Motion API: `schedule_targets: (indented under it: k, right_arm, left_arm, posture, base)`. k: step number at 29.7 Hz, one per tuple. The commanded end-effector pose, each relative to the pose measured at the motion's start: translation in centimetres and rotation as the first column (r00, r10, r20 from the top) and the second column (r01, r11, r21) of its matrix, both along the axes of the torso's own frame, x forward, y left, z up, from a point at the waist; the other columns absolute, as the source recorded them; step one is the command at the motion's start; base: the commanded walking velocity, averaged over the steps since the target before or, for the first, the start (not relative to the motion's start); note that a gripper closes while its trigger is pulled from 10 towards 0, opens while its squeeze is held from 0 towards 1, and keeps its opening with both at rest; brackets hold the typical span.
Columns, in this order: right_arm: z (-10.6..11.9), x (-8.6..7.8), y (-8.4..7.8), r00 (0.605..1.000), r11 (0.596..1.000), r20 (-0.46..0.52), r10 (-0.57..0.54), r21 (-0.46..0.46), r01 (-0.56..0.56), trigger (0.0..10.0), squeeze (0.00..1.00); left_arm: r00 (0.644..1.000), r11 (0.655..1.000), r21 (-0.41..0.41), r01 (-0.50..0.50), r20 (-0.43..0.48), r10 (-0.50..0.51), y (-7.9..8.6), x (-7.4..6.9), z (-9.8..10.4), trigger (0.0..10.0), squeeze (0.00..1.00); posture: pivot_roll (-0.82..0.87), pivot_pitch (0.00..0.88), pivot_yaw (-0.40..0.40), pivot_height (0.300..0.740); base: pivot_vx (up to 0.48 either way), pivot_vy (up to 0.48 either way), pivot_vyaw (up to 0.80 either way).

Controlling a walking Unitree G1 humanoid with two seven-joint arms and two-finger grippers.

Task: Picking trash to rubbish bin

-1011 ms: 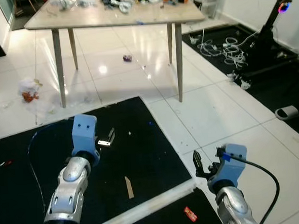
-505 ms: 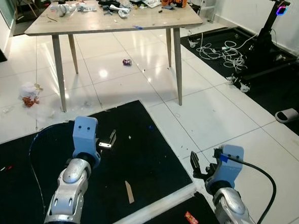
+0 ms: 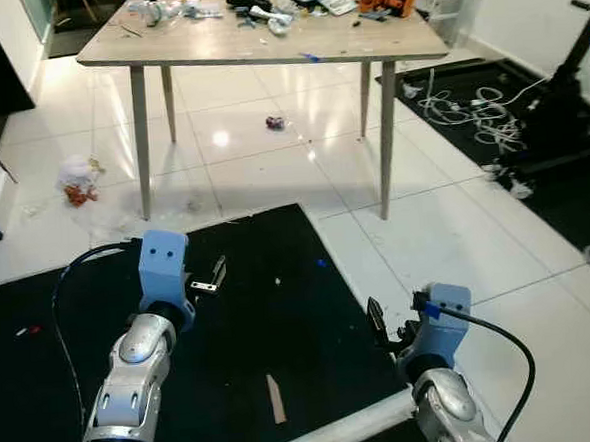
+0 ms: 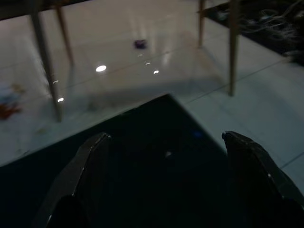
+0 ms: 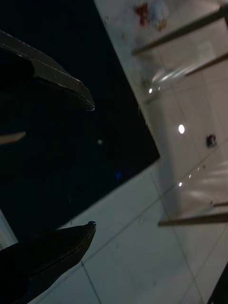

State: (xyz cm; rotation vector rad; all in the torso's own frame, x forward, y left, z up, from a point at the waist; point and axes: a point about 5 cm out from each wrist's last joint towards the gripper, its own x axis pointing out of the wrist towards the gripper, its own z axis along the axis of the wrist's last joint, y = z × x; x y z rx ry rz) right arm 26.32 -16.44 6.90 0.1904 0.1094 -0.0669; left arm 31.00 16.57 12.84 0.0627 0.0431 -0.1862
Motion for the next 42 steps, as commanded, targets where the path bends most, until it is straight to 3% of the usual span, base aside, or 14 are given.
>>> schedule_targets:
  k: [1,42]
  right_arm:
    - [-0.13,-0.18,-0.34,1.0,1.0,-0.009,-0.013,-0.004,0.012,10.0,0.0]
    - [0.13,0.24,-0.12,1.0,1.0,0.0,-0.023,0.007,0.023,10.0,0.0]
  left_arm:
    - [1.0,1.0,-0.004,0.001,-0.001,-0.001,0.0,-0.12,-0.09,10.0,0.0]
    - [1.0,1.0,0.012,0.006,-0.004,-0.006,-0.11,0.08,-0.05,10.0,0.0]
  posture:
    - [-0.02,0.141,0.031,0.74]
    - [-0.02,0.139,0.041,0.74]
  base:
    - [0.352,0.0,0.0]
    - [0.368,0.0,0.0]
